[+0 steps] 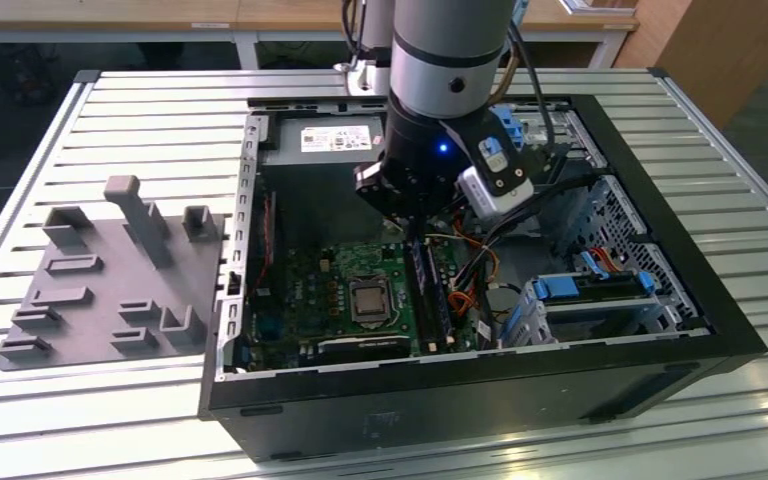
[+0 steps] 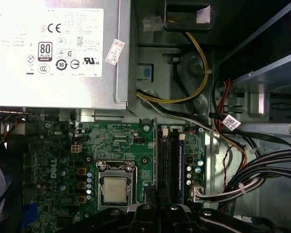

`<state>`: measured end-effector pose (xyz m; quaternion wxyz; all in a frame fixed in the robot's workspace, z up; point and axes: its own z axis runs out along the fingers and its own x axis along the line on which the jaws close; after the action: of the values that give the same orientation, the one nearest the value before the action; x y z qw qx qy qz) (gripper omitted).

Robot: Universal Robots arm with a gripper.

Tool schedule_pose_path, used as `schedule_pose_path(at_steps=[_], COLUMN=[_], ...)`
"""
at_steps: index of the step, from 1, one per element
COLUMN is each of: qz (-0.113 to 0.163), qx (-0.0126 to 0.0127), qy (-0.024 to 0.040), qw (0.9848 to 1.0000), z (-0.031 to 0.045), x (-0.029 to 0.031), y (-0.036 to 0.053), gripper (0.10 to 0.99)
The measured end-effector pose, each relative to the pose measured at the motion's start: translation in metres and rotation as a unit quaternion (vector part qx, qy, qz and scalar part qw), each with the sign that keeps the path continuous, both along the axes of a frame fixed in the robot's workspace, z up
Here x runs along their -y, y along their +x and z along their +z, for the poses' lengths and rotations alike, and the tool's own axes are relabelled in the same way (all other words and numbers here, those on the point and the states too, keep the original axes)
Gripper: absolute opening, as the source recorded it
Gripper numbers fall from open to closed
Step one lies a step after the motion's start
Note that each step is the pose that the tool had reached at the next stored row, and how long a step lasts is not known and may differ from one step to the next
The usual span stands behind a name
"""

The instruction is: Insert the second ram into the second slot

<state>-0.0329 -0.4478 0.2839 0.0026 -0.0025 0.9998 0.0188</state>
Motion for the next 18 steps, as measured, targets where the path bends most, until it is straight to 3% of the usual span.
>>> schedule_pose_path(at_steps=[18], qz=[0.0], qx=[0.0], qy=[0.0], qw=[1.0], z=[-0.0048], x=[0.0], y=[0.0], gripper=[0.137])
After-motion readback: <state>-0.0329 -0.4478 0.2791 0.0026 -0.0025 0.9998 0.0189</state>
